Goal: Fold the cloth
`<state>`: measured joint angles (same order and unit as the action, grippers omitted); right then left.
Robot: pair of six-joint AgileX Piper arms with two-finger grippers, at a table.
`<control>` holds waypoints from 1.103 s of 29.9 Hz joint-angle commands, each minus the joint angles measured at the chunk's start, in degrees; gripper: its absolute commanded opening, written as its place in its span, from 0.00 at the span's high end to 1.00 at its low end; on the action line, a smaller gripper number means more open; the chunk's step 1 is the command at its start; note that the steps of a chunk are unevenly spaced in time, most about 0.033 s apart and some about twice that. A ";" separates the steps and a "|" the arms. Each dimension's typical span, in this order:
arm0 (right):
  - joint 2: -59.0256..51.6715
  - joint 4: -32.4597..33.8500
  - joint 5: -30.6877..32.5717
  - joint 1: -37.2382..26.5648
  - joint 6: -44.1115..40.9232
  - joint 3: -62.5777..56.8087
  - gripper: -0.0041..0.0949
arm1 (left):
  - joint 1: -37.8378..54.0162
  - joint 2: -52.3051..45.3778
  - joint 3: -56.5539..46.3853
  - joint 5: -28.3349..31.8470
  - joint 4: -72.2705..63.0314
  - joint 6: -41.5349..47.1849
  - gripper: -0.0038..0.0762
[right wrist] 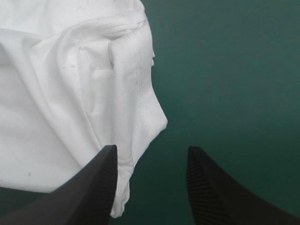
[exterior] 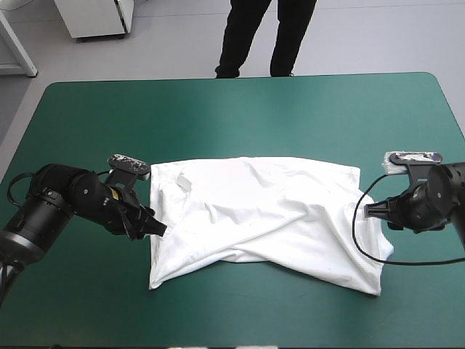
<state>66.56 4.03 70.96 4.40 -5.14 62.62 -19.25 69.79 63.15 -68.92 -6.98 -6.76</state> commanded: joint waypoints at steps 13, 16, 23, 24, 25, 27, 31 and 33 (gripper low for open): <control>18.32 -1.68 -10.81 -2.34 -0.56 1.42 0.53 | -0.03 -1.41 1.90 1.34 -0.44 0.28 0.49; 20.38 -2.85 -11.23 -4.07 -0.45 1.42 0.53 | -0.03 -1.41 1.90 1.34 -0.44 0.28 0.49; 22.69 -4.87 -12.85 -4.93 1.07 0.39 0.53 | -0.03 -1.41 1.90 4.02 -0.44 0.28 0.49; 23.15 -4.87 -13.17 -4.93 1.07 -0.45 0.53 | -0.03 -1.41 1.90 4.15 -0.44 0.28 0.49; 23.29 -4.87 -13.63 -4.93 1.07 -1.50 0.53 | -0.03 -1.41 1.90 4.19 -0.44 0.28 0.49; 23.28 -4.87 -14.66 -4.93 0.96 -3.70 0.55 | -0.03 -1.41 1.90 4.19 -0.44 0.28 0.49; 23.28 -4.87 -15.72 -4.93 0.96 -7.33 0.65 | -0.03 -1.41 1.90 4.31 -0.44 0.28 0.49; 23.28 -4.87 -15.72 -4.93 0.96 -8.28 0.76 | -0.03 -1.41 1.90 4.31 -0.44 0.28 0.49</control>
<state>90.48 -1.88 54.04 -0.17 -4.66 56.01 -19.25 69.79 63.16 -66.46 -6.93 -6.76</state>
